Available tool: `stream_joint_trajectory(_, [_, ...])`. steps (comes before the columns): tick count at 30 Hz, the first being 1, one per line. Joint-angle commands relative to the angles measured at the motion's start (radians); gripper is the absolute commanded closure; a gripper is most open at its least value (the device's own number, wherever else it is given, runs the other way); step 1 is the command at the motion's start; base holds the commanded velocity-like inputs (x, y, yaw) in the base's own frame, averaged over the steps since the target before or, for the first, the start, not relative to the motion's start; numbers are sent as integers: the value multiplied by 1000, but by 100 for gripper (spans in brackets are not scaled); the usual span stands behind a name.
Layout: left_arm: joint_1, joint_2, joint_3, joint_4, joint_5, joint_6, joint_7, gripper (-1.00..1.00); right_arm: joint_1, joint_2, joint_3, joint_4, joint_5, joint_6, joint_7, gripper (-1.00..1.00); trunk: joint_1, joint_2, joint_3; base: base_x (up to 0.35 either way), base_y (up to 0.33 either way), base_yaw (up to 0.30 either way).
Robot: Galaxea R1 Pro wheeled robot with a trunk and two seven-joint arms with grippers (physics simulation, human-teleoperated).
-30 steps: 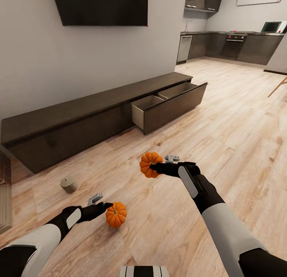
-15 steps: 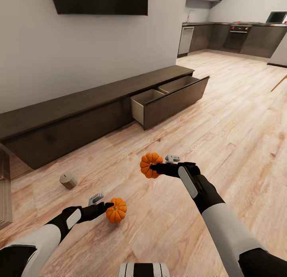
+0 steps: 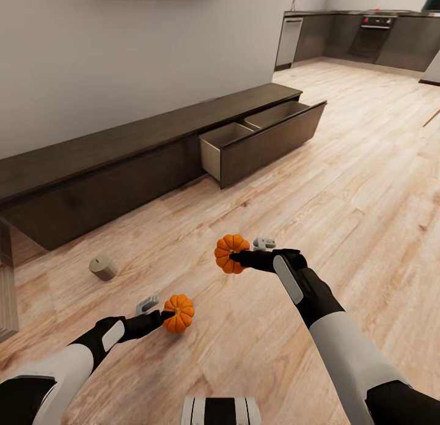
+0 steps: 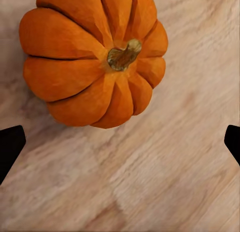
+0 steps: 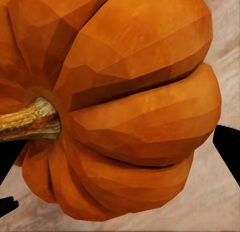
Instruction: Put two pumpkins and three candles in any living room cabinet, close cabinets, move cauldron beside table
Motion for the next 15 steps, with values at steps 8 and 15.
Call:
stream_joint_trajectory(8, [0,1,-8,2,11,-21,11,-100,-1,0,-1,1,5,4,5,100,0,-1,-5,0,0,0])
stream_joint_trajectory(15, [0,1,-6,11,11,-23,12,-100,-1,0,-1,6,5,4,5,100,0,-1,-5,135,0,0])
